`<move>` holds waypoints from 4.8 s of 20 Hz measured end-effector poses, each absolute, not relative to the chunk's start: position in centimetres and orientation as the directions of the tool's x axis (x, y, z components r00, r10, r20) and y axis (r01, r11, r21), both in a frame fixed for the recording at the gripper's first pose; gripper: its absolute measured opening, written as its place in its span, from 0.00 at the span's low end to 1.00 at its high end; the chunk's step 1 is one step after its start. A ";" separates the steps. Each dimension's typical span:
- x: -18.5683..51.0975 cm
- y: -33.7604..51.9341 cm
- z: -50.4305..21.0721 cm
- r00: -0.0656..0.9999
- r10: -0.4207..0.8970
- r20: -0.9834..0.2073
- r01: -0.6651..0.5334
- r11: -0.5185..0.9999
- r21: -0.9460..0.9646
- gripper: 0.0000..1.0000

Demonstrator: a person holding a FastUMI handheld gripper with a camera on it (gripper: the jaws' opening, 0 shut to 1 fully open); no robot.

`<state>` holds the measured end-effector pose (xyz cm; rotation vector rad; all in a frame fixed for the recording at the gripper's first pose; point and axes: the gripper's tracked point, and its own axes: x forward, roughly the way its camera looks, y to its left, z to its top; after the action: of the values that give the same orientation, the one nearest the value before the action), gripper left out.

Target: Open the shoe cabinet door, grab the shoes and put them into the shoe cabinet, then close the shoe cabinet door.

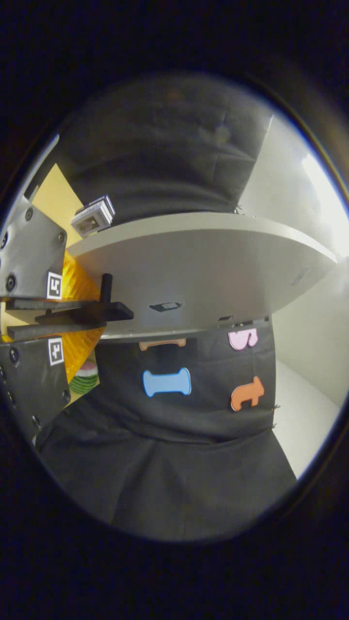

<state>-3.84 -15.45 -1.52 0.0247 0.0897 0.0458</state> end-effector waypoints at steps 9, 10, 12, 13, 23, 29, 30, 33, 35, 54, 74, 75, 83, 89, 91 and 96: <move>-3.8 -21.2 -1.1 0.997 -0.005 -0.077 0.003 1.000 -0.025 0.14; -3.6 -21.4 -1.1 0.997 0.001 -0.080 -0.003 1.000 -0.027 0.14; -3.3 -21.8 -1.2 0.996 0.011 -0.085 -0.013 1.000 -0.026 0.14; -3.2 -21.9 -1.2 0.996 0.015 -0.088 -0.018 1.000 -0.026 0.14; -7.4 -23.0 -1.6 0.997 0.027 -0.074 -0.029 0.999 -0.023 0.21; -11.6 -20.3 -1.6 0.999 0.012 -0.039 -0.013 0.999 -0.043 0.17; -12.2 -19.0 -2.2 0.999 0.021 -0.045 -0.023 0.999 -0.042 0.17; -14.0 -13.7 -4.2 0.996 0.077 -0.045 -0.079 0.996 -0.043 0.18; -14.1 -10.6 -5.7 0.993 0.116 -0.037 -0.117 0.993 -0.023 0.18; -5.7 2.0 -46.1 0.772 -0.018 -0.635 0.046 0.999 0.028 0.22; -5.0 -0.4 -57.5 0.542 -0.140 -0.829 -0.013 0.984 -0.175 0.10; -5.2 -0.4 -57.4 0.544 -0.130 -0.829 -0.001 0.988 -0.156 0.07; -5.5 -0.6 -55.6 0.531 -0.135 -0.837 0.002 0.987 -0.158 0.03; -3.6 -1.7 -48.1 0.603 -0.170 -0.779 0.005 0.978 -0.210 0.03; -2.1 -1.8 -44.2 0.654 -0.183 -0.734 0.014 0.973 -0.229 0.03; 2.3 -1.6 -32.1 0.774 -0.208 -0.598 0.058 0.964 -0.261 0.03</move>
<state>2.32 -1.63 -32.08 -0.2342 0.6715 -0.1456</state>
